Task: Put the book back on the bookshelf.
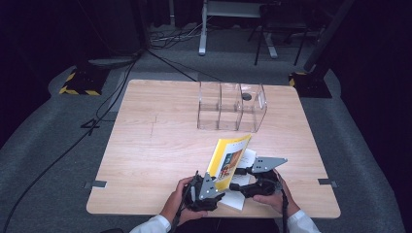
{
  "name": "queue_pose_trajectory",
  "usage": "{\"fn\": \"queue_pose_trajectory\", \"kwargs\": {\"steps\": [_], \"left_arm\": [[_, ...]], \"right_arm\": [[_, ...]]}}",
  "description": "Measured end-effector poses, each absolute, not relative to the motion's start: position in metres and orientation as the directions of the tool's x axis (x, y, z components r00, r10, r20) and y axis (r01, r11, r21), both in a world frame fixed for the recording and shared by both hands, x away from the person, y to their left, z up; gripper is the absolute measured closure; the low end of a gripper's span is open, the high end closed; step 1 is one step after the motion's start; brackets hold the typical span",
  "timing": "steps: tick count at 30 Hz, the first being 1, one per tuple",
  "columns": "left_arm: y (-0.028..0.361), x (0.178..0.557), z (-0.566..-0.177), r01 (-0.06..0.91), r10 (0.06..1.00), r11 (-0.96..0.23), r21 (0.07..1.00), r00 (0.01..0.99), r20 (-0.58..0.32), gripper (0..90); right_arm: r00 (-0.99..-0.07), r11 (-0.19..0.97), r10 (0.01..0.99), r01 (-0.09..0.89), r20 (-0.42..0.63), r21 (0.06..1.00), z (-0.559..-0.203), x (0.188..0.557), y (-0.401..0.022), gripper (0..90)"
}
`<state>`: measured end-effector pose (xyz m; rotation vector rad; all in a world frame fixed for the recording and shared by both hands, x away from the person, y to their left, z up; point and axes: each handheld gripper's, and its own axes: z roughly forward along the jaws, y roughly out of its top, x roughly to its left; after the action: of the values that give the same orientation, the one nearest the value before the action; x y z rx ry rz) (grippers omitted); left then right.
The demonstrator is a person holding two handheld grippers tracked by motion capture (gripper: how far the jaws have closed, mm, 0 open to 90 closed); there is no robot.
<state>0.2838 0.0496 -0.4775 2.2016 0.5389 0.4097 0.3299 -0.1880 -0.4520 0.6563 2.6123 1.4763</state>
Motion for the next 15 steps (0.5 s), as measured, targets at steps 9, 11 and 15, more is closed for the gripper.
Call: {"fn": "queue_pose_trajectory", "kwargs": {"steps": [9, 11, 15], "left_arm": [[0.069, 0.290, -0.469, 0.176, 0.445, -0.582, 0.794, 0.886, 0.130, 78.0], [0.075, 0.293, -0.469, 0.181, 0.455, -0.595, 0.783, 0.879, 0.142, 81.7], [0.090, 0.300, -0.467, 0.180, 0.446, -0.605, 0.776, 0.884, 0.142, 83.0]], "right_arm": [[-0.903, 0.442, 0.406, 0.329, 0.140, 0.835, -0.453, 0.330, -0.191, 39.1], [-0.906, 0.432, 0.400, 0.321, 0.139, 0.843, -0.451, 0.329, -0.195, 38.9], [-0.913, 0.444, 0.397, 0.277, 0.091, 0.852, -0.444, 0.324, -0.204, 37.9]]}}
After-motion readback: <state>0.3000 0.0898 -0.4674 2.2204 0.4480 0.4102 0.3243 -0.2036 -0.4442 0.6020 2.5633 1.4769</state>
